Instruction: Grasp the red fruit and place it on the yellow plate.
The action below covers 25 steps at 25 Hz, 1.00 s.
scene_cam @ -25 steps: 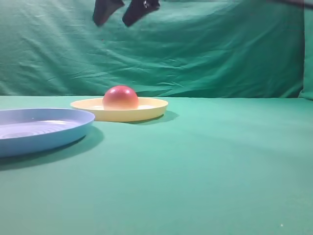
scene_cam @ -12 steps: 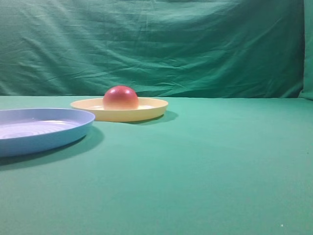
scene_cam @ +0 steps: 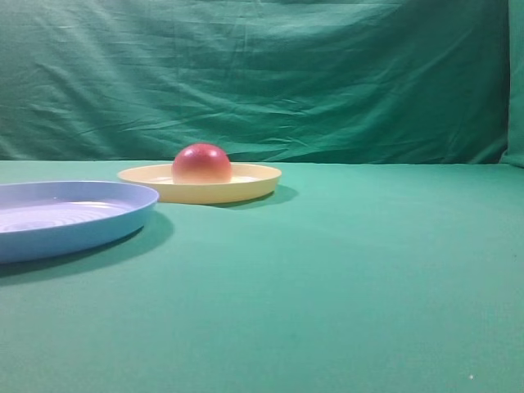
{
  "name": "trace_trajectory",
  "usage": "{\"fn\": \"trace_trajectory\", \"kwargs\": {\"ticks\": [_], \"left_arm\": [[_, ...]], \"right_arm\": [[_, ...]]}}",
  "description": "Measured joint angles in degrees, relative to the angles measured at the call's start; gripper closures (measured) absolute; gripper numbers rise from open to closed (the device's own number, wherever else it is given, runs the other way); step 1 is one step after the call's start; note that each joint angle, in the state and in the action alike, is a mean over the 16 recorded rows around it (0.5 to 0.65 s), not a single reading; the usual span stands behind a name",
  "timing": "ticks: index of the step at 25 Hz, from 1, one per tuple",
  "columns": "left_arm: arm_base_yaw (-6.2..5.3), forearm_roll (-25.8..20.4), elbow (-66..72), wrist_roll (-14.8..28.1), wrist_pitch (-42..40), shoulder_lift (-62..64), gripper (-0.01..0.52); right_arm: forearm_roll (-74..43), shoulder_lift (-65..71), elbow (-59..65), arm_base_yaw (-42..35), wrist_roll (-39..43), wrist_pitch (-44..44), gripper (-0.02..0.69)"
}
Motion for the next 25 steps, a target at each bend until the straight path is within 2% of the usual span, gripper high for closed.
{"fn": "trace_trajectory", "kwargs": {"ticks": [6,13,25], "left_arm": [[0.00,0.00,0.00,0.00,0.00,0.00,0.357],[0.00,0.00,0.00,0.00,0.00,0.00,0.357],[0.00,0.00,0.00,0.00,0.00,0.00,0.357]], "right_arm": [[-1.61,-14.64,8.56,0.00,0.84,1.45,0.665],[-6.93,-24.49,16.16,-1.74,6.36,2.19,0.665],[-14.17,-35.75,31.93,-16.78,15.55,-3.70,0.665]]}}
